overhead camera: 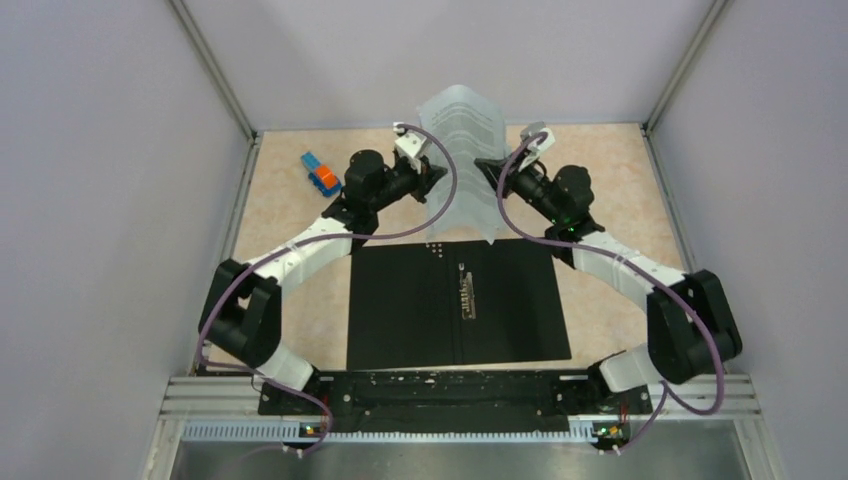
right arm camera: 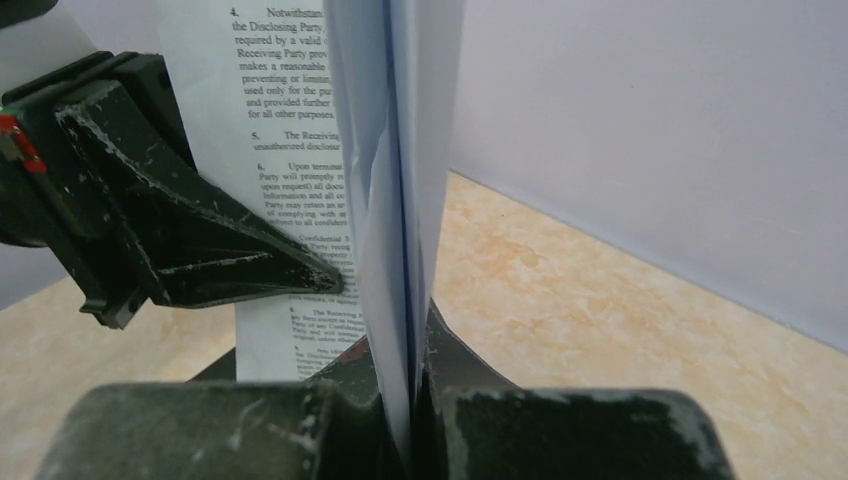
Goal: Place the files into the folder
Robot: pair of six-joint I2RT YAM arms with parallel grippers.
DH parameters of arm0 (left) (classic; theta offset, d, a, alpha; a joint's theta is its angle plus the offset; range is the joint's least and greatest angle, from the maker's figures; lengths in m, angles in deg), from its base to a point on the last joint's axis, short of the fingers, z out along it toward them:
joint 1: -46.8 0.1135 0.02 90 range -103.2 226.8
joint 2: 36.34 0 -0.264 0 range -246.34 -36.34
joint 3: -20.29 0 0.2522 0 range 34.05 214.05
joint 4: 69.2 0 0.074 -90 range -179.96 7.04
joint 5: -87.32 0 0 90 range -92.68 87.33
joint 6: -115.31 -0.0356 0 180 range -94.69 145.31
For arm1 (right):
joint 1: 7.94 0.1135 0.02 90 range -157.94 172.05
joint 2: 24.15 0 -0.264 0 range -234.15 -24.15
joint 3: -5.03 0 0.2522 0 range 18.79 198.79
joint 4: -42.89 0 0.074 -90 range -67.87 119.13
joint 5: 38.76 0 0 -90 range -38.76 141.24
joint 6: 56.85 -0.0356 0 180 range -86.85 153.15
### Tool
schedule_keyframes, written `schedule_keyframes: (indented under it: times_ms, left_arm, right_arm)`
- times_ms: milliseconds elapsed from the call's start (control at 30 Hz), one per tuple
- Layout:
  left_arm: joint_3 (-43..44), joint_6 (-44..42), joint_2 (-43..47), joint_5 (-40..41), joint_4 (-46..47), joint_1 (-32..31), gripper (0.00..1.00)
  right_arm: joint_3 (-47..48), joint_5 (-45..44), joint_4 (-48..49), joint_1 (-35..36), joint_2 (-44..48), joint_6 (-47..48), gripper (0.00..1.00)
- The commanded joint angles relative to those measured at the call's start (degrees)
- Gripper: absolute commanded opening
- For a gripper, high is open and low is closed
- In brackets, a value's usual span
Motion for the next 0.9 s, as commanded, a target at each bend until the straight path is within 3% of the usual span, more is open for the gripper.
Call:
schedule_keyframes:
  times_ms: [0,100,267,433,867]
  left_arm:
    - [4.41,-3.53,-5.12,3.95,8.87,0.54,0.0]
    - [4.9,-4.33,-8.71,4.15,12.28,1.62,0.0]
    - [5.35,-2.13,-14.14,1.58,17.84,4.21,0.03]
    - [5.86,-0.89,-17.55,-0.86,20.9,5.99,0.09]
    - [5.57,0.99,-17.3,-4.79,18.77,7.36,0.47]
  right_arm:
    - [6.59,2.59,7.95,-2.04,-6.44,-0.96,0.0]
    - [8.5,7.38,13.6,-5.57,-11.96,-5.37,0.01]
    - [10.46,14.03,22.12,-9.12,-19.87,-11.54,0.15]
    - [13.87,17.93,25.87,-10.4,-26.23,-14.97,0.19]
    - [15.76,21.82,25.43,-10.81,-29.54,-17.01,0.39]
